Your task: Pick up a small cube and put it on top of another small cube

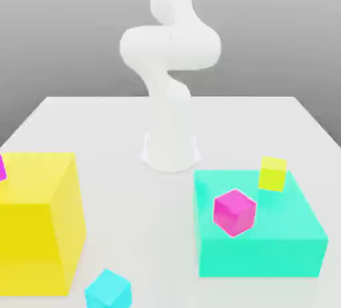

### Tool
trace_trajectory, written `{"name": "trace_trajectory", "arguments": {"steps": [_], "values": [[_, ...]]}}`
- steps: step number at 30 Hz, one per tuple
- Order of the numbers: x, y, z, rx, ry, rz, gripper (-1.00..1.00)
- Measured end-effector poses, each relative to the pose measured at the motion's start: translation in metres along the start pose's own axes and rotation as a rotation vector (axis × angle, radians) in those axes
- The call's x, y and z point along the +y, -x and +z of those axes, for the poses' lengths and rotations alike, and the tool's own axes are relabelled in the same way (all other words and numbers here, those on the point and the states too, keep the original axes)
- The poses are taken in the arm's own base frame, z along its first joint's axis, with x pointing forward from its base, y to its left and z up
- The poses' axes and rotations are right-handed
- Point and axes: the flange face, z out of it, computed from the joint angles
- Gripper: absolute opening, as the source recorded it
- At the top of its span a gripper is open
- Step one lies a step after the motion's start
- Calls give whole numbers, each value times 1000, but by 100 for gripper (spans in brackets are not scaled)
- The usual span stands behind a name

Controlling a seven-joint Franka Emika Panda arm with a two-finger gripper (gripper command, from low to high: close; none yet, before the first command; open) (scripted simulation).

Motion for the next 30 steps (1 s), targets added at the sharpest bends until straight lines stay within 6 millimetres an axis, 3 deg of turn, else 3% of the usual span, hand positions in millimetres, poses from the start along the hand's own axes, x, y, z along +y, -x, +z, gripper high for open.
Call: {"name": "trace_trajectory", "arguments": {"steps": [8, 17, 24, 30], "values": [[32, -7, 138, -229, 28, -204, 0], [88, 21, 275, -433, 70, -427, 0], [148, 56, 359, -565, 124, -611, 0], [207, 85, 408, -666, 189, -784, 0]]}}
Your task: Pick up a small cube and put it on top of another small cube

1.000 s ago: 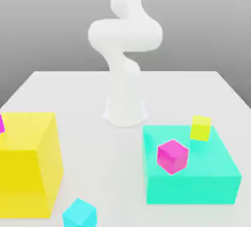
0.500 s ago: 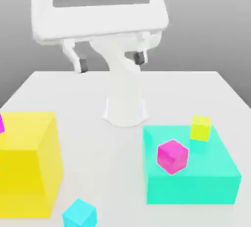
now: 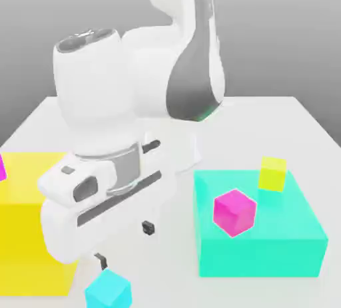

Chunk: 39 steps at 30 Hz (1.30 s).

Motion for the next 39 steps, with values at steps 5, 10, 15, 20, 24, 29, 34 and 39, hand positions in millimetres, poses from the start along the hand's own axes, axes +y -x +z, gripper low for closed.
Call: {"name": "trace_trajectory", "arguments": {"steps": [5, 10, 15, 20, 24, 29, 34, 39], "values": [[19, 16, 55, -66, 57, -100, 0], [22, 20, 94, -71, 58, -104, -100], [22, 20, 97, -73, 57, -105, -100], [15, 17, 43, -74, 51, -109, -100], [-38, 14, 17, -87, -13, -181, -100], [-114, 21, -19, -105, -57, -307, -100], [-171, 42, -60, -109, -46, -418, -100], [-215, 71, -101, -91, 20, -516, -100]]}}
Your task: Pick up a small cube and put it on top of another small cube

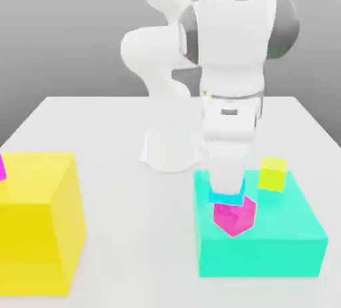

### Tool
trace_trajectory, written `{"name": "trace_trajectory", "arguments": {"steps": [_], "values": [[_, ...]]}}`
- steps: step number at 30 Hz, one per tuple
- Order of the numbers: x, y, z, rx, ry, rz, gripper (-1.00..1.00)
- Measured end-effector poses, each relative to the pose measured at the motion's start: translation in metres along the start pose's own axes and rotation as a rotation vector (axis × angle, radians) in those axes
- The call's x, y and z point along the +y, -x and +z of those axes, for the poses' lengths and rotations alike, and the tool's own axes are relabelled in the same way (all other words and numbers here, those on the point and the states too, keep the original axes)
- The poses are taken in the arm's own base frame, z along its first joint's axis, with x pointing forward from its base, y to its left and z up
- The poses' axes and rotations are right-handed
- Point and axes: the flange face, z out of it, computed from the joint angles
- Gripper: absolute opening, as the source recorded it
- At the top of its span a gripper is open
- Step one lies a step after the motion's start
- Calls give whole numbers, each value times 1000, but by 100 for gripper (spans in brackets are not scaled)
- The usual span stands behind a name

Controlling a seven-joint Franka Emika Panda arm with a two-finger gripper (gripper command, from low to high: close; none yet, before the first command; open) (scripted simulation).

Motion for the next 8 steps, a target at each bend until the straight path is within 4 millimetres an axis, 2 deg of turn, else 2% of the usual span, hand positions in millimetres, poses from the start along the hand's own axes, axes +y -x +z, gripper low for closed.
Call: {"name": "trace_trajectory", "arguments": {"steps": [2, 4, 5, 8], "values": [[-7, 1, 13, 1, 14, -13, -100], [-8, 1, 36, 1, 17, -16, -100], [-8, 1, 49, 1, 19, -16, 100], [-8, 1, 49, 1, 19, -16, 100]]}}
